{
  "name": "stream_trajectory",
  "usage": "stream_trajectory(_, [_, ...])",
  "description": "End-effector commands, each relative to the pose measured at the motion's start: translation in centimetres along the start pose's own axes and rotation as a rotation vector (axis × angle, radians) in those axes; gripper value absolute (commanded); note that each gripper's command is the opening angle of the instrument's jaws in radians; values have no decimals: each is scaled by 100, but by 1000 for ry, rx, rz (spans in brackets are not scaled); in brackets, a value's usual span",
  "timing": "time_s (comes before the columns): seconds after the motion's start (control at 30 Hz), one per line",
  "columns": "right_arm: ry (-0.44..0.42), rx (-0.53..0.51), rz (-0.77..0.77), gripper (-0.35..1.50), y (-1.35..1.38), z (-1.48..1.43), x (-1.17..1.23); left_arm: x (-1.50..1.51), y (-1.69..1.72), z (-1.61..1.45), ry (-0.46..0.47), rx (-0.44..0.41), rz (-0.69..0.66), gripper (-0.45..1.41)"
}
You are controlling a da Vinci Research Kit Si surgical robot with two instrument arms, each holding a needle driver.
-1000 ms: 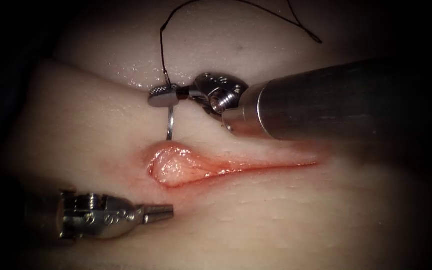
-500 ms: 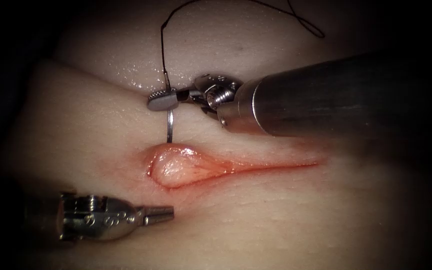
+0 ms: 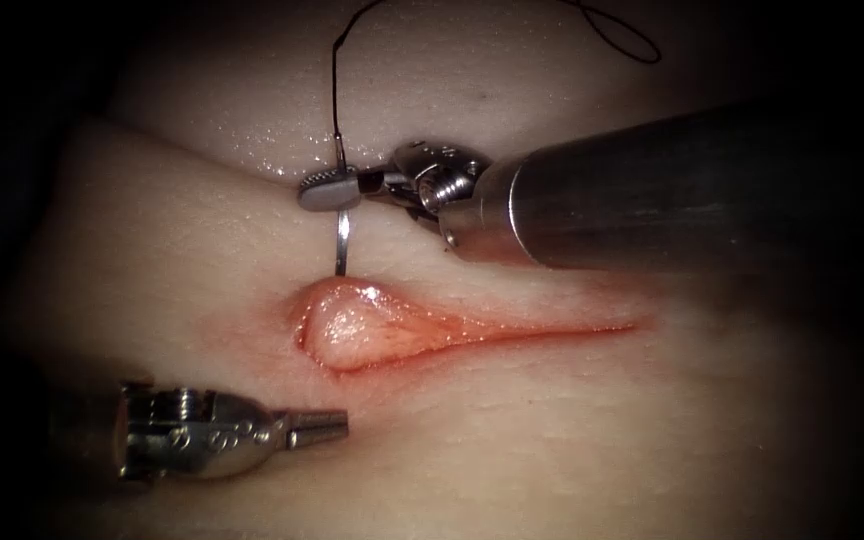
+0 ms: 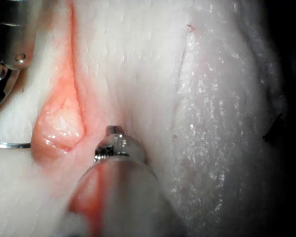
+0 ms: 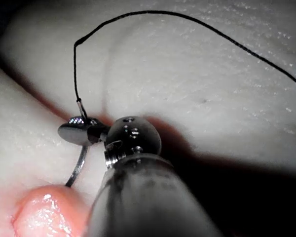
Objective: Wound Closure
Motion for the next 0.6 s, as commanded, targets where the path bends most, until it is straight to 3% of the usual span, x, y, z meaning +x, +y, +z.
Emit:
stream_trajectory(0.03, [-3,-1,-36,-35,6,8,-3,-1,5,9,0,-2,0,-45])
stream_trajectory(0.2, [-5,9,-49,-35,5,10,-5,-1,5,9,0,-2,-1,-45])
stream_trajectory(0.3, [17,59,104,-35,0,14,-7,-1,5,9,0,-2,-1,-45])
stream_trajectory(0.6, [9,148,380,-35,-15,21,-18,-1,5,9,-2,-4,0,-45])
